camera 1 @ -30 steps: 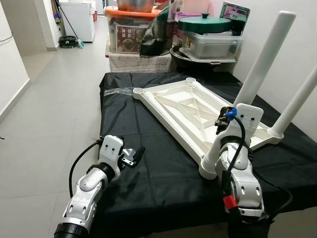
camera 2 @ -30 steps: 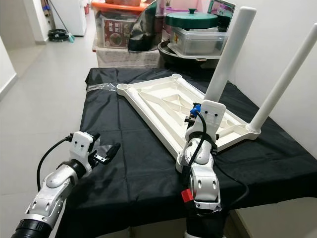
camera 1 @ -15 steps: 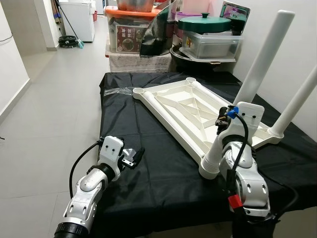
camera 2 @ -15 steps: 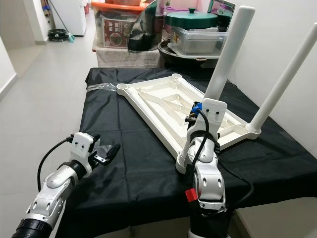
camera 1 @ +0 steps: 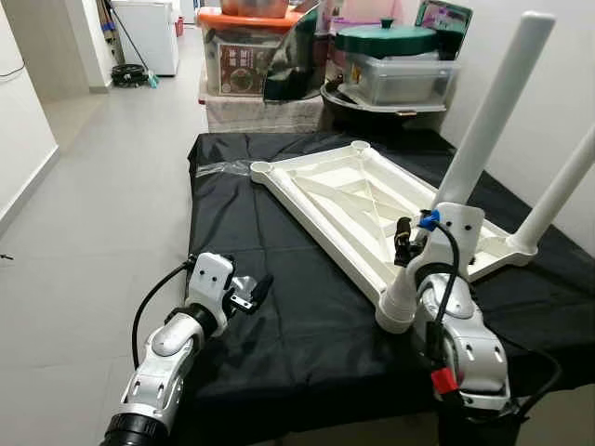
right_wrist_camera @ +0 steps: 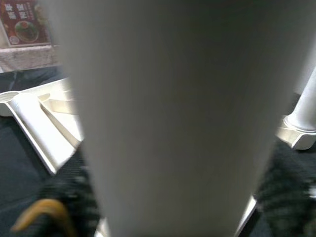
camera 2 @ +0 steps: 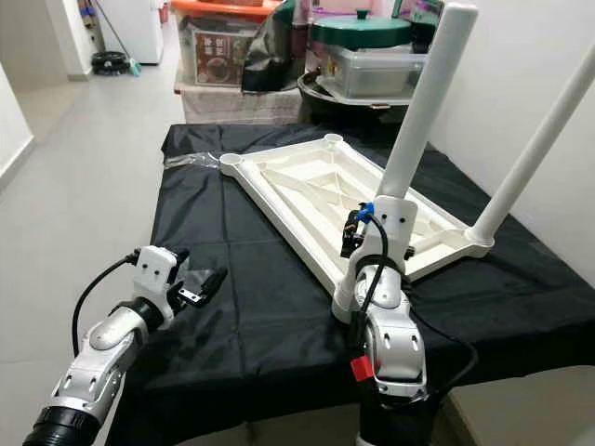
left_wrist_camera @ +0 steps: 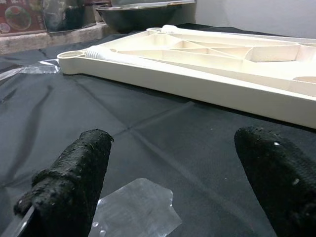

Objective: Building children table

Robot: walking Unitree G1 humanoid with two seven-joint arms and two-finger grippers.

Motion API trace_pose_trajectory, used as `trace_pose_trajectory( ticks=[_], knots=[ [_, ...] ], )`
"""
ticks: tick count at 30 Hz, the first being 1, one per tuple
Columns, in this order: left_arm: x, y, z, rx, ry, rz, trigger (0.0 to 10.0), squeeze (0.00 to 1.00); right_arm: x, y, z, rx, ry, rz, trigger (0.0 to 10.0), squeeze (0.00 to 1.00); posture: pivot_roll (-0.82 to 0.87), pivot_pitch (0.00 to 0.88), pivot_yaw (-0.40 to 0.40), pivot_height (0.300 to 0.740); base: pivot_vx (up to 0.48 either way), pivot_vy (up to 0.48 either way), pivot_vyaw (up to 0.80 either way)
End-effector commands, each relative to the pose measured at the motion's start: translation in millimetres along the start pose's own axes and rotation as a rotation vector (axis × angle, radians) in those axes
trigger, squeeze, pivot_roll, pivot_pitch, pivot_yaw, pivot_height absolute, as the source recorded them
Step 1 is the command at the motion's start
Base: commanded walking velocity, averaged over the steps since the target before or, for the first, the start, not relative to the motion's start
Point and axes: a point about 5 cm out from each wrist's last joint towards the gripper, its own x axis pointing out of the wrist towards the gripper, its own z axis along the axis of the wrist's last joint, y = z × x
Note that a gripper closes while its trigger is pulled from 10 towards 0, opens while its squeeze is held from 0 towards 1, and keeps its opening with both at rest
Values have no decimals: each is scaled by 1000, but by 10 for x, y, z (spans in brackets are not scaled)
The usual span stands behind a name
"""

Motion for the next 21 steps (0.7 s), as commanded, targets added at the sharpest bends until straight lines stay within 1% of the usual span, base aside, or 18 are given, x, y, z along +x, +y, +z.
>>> trace_pose_trajectory(
  ticks=[1, 3, 8, 11, 15, 17, 18, 19, 20, 21],
  knots=[
    [10, -20, -35, 2, 12, -12, 10000, 0, -6, -29, 39, 16, -7, -4, 10000, 1000, -13, 0, -75, 740, 0, 0, 0],
    [15, -27, -39, 1, 12, -15, 10000, 0, -14, -45, 97, 26, -33, -1, 10000, 1000, -19, 0, -73, 740, 0, 0, 0],
    [19, -31, -41, 1, 11, -17, 10000, 0, -29, -62, 148, 31, -48, 5, 10000, 1000, -20, 0, -72, 740, 0, 0, 0],
    [18, -27, -42, 3, 11, -18, 10000, 0, -43, -123, 218, 25, -71, 18, 10000, 1000, -23, 0, -68, 740, 0, 0, 0],
    [15, -19, -42, 4, 12, -18, 10000, 0, -47, -166, 276, 19, -90, 39, 10000, 1000, -25, 0, -65, 740, 0, 0, 0],
    [12, -14, -44, 5, 13, -19, 10000, 0, -52, -222, 349, 6, -110, 69, 10000, 1000, -28, 0, -63, 740, 0, 0, 0],
    [12, -14, -44, 5, 13, -19, 10000, 0, -52, -222, 349, 6, -110, 69, 10000, 1000, -28, 0, -63, 740, 0, 0, 0],
    [11, -16, -47, 5, 14, -21, 10000, 0, -53, -295, 408, -21, -126, 90, 10000, 1000, -29, 0, -59, 740, 0, 0, 0],
    [11, -16, -47, 5, 14, -21, 10000, 0, -53, -295, 408, -21, -126, 90, 10000, 1000, -29, 0, -59, 740, 0, 0, 0],
    [11, -18, -48, 5, 14, -22, 10000, 0, -53, -330, 432, -36, -132, 98, 10000, 1000, -31, 0, -58, 740, 0, 0, 0]
  ],
)
